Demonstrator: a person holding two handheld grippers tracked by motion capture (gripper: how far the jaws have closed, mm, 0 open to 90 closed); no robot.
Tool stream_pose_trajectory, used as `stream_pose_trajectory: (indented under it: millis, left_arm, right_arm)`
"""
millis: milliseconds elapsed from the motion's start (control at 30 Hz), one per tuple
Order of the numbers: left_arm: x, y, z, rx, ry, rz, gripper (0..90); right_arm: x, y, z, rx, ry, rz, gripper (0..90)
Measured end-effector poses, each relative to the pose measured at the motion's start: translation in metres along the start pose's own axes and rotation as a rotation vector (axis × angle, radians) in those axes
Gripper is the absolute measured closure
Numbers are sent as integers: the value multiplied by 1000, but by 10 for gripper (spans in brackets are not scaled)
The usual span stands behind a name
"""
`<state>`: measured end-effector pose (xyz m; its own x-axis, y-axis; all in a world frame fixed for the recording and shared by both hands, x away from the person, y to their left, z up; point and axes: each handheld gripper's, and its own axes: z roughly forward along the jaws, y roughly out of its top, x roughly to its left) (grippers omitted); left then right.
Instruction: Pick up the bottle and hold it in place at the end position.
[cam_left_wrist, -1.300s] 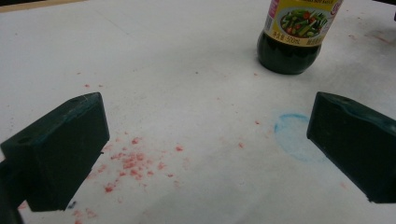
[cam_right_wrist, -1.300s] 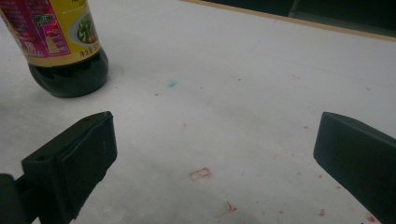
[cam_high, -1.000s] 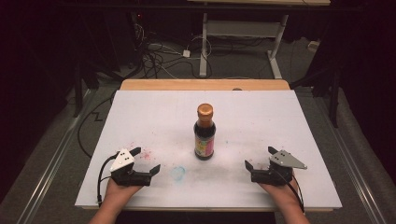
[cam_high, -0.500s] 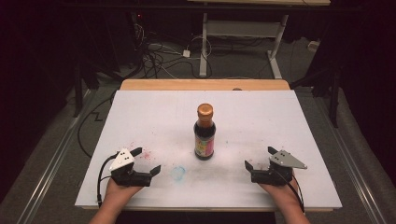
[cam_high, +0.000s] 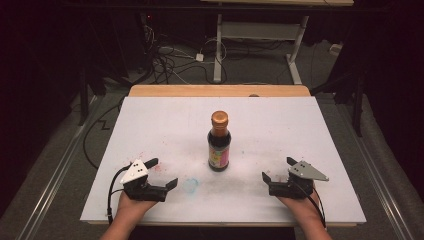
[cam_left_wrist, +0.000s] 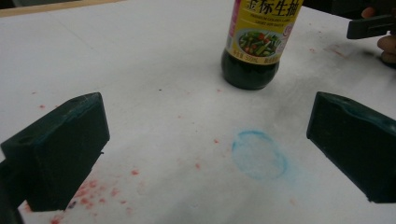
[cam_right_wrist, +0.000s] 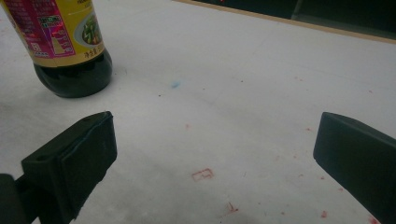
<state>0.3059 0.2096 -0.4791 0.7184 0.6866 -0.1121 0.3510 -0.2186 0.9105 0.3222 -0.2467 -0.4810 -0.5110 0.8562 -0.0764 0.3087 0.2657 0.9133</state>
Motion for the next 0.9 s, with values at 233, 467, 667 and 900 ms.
stream_pose_trajectory:
  millis: [233,467,667,900]
  left_arm:
    - [-10,11,13,10,-40,13,0]
    - [-20,26,26,-13,-74,27,0]
    - [-28,35,42,-7,-87,53,0]
    - [-34,44,59,-12,-104,58,0]
  right_arm:
    - [0,0,0,0,-2,2,3]
    - [1,0,0,-1,-4,0,3]
    - [1,0,0,0,-1,-5,3]
    - [1,0,-1,-3,-1,-3,3]
